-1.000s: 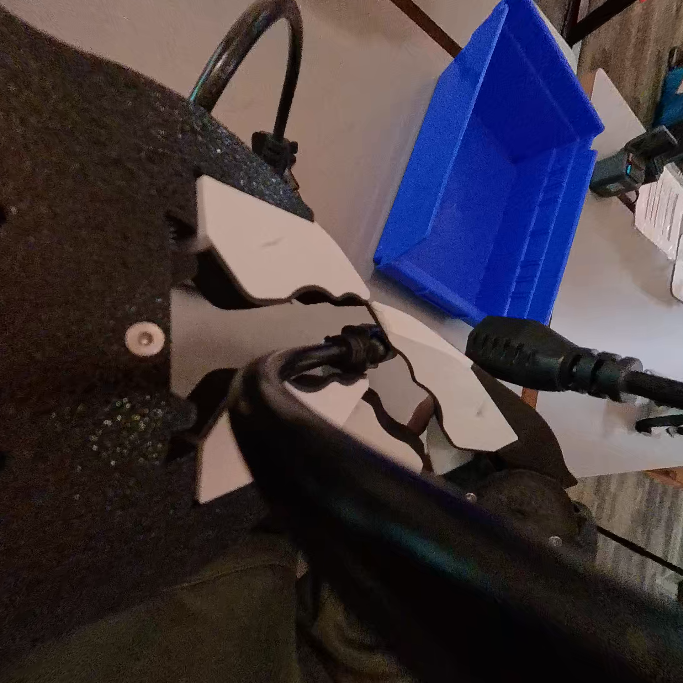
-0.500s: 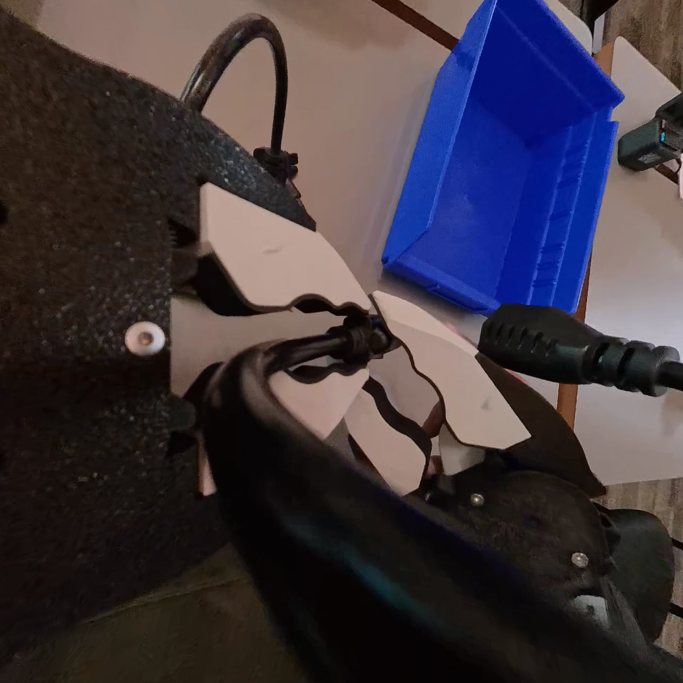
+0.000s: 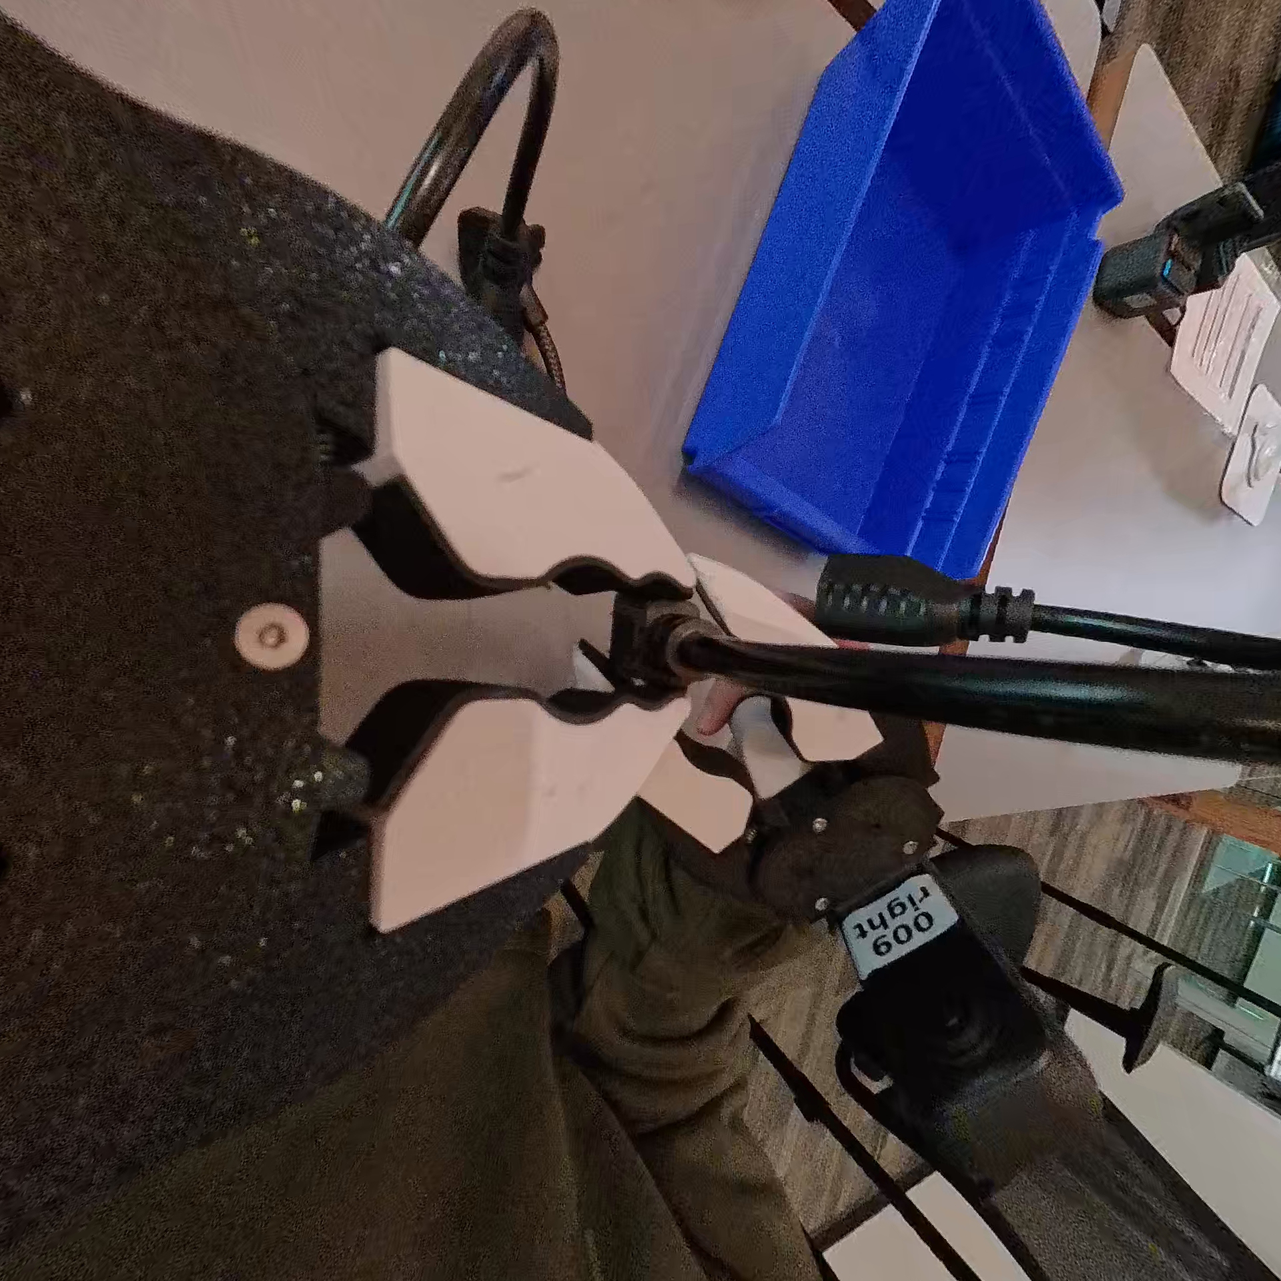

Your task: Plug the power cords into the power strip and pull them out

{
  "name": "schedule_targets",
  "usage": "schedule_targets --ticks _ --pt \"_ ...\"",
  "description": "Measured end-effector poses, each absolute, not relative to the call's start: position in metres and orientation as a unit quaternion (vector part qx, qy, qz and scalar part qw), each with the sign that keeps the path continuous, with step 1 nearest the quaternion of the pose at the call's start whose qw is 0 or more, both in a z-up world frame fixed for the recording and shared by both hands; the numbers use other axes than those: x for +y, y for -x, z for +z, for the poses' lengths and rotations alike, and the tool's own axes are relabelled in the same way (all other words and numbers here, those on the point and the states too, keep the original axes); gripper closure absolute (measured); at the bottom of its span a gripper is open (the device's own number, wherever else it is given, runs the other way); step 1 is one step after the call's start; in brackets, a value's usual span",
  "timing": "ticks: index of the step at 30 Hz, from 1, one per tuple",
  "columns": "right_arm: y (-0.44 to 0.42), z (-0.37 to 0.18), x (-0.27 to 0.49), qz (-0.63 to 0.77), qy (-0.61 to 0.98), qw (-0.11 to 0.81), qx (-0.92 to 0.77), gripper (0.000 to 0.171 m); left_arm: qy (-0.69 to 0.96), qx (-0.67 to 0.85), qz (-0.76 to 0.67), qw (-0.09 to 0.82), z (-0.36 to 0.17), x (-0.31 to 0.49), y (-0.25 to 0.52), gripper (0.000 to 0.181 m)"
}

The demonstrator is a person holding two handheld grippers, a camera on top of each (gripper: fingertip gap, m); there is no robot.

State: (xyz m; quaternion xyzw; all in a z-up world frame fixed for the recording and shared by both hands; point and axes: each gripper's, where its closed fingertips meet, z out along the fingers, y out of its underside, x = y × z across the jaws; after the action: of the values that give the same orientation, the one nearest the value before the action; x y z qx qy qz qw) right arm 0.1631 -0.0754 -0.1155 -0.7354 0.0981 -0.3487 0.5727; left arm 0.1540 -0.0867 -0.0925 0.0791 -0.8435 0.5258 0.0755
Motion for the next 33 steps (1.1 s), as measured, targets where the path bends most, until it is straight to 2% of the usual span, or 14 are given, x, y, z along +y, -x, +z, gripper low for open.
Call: schedule_targets --ticks 2,6,15,17,19,33 --pt "-0.166 -0.12 -0.071 -0.369 0.737 0.559 0.09 0.14 -0.088 -0.839 0.532 0.074 -0.091 -0.088 -0.156 0.158" --pt "-0.169 -0.114 -0.075 -0.387 0.73 0.556 0.09 0.142 -0.077 -0.836 0.539 0.062 -0.087 -0.087 -0.155 0.158" --pt "-0.169 -0.124 -0.089 -0.476 0.791 0.383 0.034 0.145 -0.035 -0.873 0.486 0.009 -0.106 -0.085 -0.152 0.156" --pt "-0.164 -0.12 -0.079 -0.479 0.785 0.392 0.022 0.145 -0.031 -0.879 0.475 0.031 -0.112 -0.09 -0.146 0.153" --pt "-0.167 -0.123 -0.082 -0.484 0.795 0.366 0.028 0.145 -0.033 -0.886 0.462 0.018 -0.116 -0.09 -0.15 0.156" --pt "-0.163 -0.136 -0.079 -0.451 0.816 0.361 0.014 0.144 0.02 -0.912 0.409 0.0 -0.126 -0.08 -0.147 0.156"
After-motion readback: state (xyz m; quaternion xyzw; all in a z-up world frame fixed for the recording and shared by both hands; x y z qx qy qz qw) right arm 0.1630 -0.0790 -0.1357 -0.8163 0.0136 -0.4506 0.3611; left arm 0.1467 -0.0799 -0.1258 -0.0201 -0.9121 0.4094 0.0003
